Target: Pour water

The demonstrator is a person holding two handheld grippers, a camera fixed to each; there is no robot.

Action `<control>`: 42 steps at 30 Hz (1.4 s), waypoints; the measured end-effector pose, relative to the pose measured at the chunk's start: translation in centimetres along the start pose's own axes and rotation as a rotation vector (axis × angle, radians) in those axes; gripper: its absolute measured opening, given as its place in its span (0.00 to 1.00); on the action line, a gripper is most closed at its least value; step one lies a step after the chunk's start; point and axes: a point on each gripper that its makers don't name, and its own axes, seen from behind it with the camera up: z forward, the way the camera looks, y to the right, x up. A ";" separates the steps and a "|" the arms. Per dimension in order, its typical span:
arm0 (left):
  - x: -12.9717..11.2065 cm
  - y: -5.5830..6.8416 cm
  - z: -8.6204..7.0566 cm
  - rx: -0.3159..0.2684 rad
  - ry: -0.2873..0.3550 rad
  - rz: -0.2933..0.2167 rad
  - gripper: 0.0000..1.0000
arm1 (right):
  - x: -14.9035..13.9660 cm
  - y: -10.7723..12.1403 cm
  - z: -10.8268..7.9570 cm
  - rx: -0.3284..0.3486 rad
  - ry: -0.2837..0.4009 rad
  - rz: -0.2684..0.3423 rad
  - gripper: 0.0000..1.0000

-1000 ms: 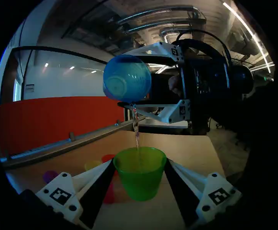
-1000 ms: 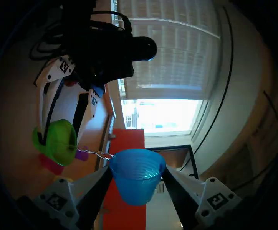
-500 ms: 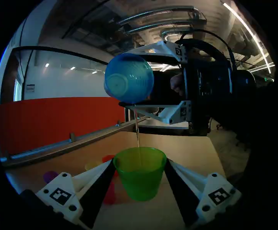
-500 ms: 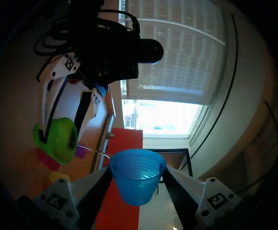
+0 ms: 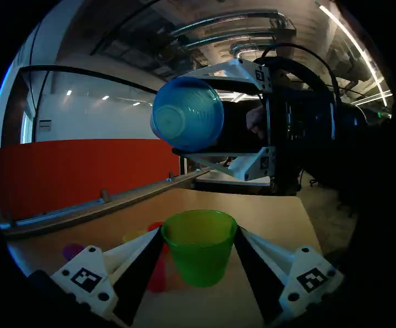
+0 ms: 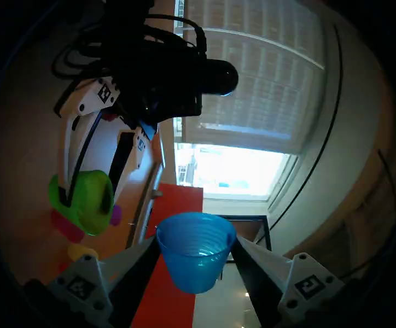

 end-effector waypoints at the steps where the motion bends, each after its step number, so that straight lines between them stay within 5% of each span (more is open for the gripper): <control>1: 0.0 0.0 0.0 0.000 0.001 0.000 0.88 | 0.0 0.0 0.0 0.000 0.001 0.000 0.90; 15: 0.2 0.0 -0.1 0.003 0.002 0.000 0.88 | 0.2 -0.1 -0.2 -0.002 0.001 -0.003 0.90; 21: 0.3 -0.1 -0.1 0.004 0.002 0.000 0.88 | 0.2 -0.3 -0.4 -0.006 0.006 0.055 0.90; 30: 0.0 -0.3 -0.3 0.012 -0.009 0.006 0.88 | -1.2 -1.1 -1.3 -0.019 0.004 0.314 0.89; 42: -0.3 -1.2 -0.5 0.033 -0.039 0.017 0.88 | -2.1 -3.9 -2.6 0.021 -0.018 0.839 0.90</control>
